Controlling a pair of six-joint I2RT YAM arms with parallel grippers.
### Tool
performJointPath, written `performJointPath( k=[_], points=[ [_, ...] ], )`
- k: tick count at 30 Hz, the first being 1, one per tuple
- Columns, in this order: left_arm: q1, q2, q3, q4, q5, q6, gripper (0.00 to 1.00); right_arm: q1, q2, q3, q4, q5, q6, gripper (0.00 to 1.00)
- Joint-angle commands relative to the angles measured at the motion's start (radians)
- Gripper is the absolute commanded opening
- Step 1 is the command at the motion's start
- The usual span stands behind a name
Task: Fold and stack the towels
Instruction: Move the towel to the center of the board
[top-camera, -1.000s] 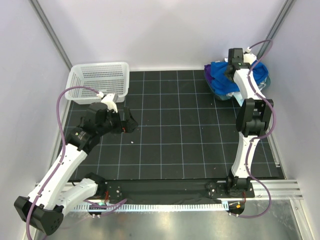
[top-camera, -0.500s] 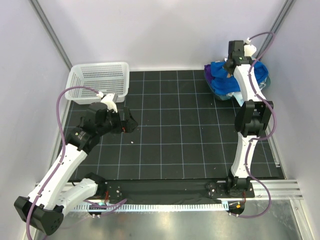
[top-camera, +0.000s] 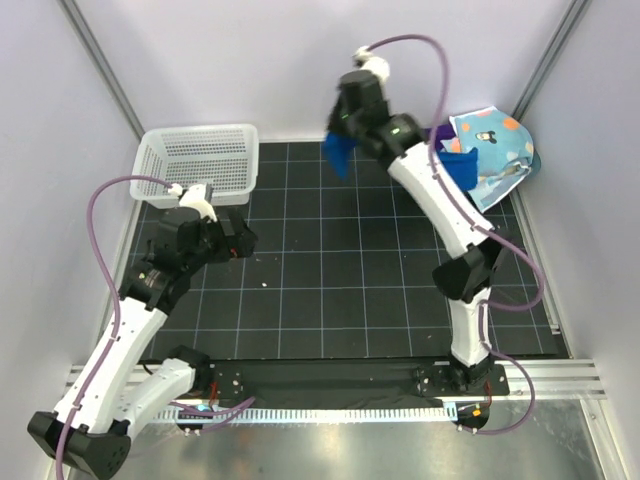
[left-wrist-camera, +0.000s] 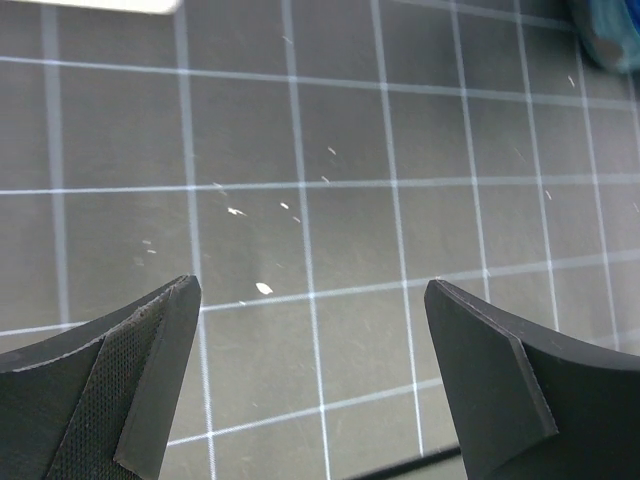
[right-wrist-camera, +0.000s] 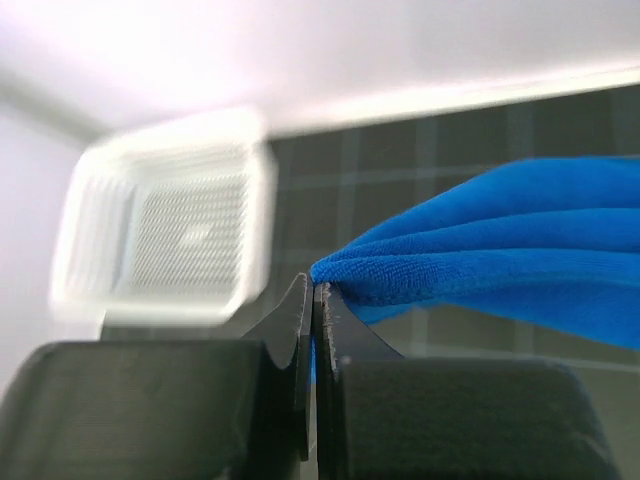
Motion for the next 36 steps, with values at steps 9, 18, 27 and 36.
performJointPath(
  k=[9,18,27,36],
  points=[
    [0.032,0.008,-0.001,0.016,-0.082,-0.023,1.0,0.328,-0.408,-0.872,0.387,-0.085,0.132,0.01],
    [0.009,0.189,-0.06,0.023,0.039,-0.169,0.88,0.429,-0.731,-1.569,0.453,0.014,0.338,0.01],
    [-0.161,0.314,-0.246,0.141,-0.197,-0.333,0.84,0.433,-0.781,-1.741,0.425,0.059,0.372,0.02],
    [-0.186,0.538,-0.249,0.351,-0.122,-0.27,0.79,0.433,-0.686,-1.763,0.49,0.034,0.367,0.06]
  ],
)
